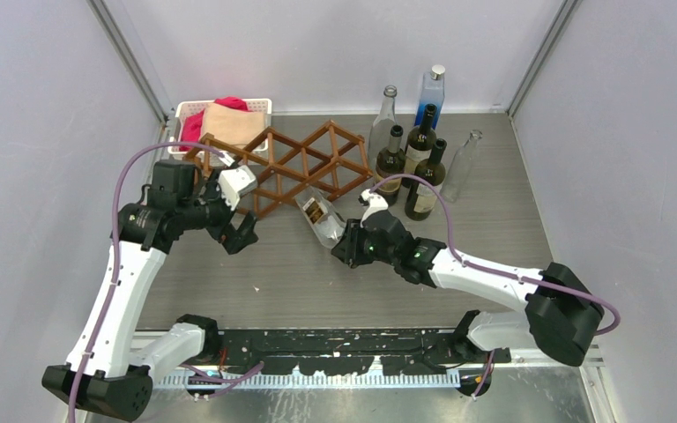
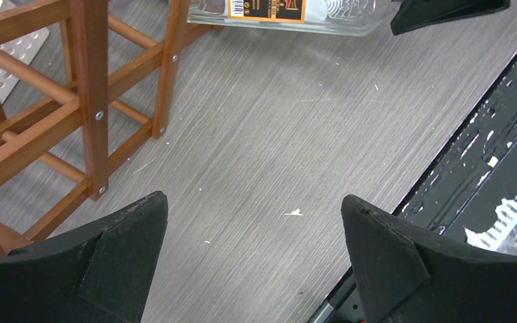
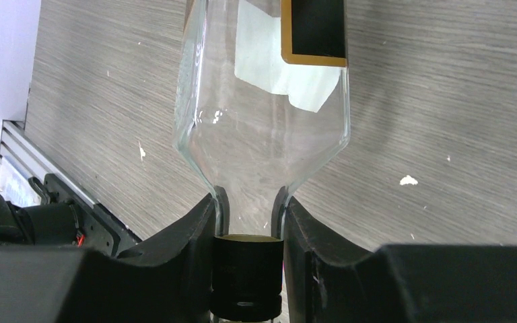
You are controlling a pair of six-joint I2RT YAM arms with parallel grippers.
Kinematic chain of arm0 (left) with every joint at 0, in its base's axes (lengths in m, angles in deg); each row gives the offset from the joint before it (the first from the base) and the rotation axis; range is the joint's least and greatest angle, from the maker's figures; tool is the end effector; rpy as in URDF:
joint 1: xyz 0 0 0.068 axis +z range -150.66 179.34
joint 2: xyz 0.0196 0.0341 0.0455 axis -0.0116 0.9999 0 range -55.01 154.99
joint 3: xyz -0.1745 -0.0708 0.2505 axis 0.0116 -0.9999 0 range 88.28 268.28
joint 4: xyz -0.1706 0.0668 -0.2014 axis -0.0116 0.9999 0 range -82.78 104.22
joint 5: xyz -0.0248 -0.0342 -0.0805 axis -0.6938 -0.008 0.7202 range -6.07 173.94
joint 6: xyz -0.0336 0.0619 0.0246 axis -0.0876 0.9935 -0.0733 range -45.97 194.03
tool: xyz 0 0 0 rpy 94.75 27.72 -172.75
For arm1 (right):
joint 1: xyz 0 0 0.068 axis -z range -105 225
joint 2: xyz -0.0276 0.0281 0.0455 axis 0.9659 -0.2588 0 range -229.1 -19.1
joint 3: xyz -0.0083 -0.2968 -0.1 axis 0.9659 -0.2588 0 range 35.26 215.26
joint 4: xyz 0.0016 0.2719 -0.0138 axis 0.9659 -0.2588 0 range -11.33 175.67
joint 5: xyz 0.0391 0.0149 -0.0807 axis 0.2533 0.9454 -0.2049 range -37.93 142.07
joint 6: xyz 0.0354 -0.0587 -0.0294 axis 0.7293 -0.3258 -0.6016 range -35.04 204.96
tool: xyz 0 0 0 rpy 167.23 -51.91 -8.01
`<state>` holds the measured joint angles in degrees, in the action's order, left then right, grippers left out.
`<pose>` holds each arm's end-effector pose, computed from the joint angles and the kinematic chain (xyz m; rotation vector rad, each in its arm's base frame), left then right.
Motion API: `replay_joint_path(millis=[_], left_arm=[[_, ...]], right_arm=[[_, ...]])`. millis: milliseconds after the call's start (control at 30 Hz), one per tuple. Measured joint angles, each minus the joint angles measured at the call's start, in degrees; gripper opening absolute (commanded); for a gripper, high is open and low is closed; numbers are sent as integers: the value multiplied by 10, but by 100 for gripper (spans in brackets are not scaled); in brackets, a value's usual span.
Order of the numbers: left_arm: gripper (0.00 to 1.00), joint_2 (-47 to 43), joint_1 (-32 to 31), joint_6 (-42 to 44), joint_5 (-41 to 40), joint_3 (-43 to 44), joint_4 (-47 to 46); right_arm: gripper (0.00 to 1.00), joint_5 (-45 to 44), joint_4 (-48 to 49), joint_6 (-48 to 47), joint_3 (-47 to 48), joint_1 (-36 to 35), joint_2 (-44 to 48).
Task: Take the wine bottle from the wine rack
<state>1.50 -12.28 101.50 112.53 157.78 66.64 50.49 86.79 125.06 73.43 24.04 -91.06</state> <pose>0.1670 -0.0650 0.3911 0.9856 2.0794 -0.4517 0.1820 0.2218 0.2376 -0.1985 2.2697 0.8669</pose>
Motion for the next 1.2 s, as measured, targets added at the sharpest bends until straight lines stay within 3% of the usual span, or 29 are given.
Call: replay_joint_path(millis=[233, 467, 667, 933, 1200], left_arm=[[100, -17, 0, 60, 32, -46, -5], [100, -70, -7, 177, 101, -86, -2], [100, -87, -79, 241, 108, -113, -7], [100, -86, -201, 238, 38, -192, -42], [100, -124, -216, 179, -2, -284, -162]], right_arm=[[1, 31, -49, 8, -1, -8, 49], [1, 109, -141, 6, 15, -19, 97], [1, 146, -190, 7, 38, -26, 115], [1, 153, -201, 9, 107, -45, 43], [1, 152, -194, 4, 180, -84, -14]])
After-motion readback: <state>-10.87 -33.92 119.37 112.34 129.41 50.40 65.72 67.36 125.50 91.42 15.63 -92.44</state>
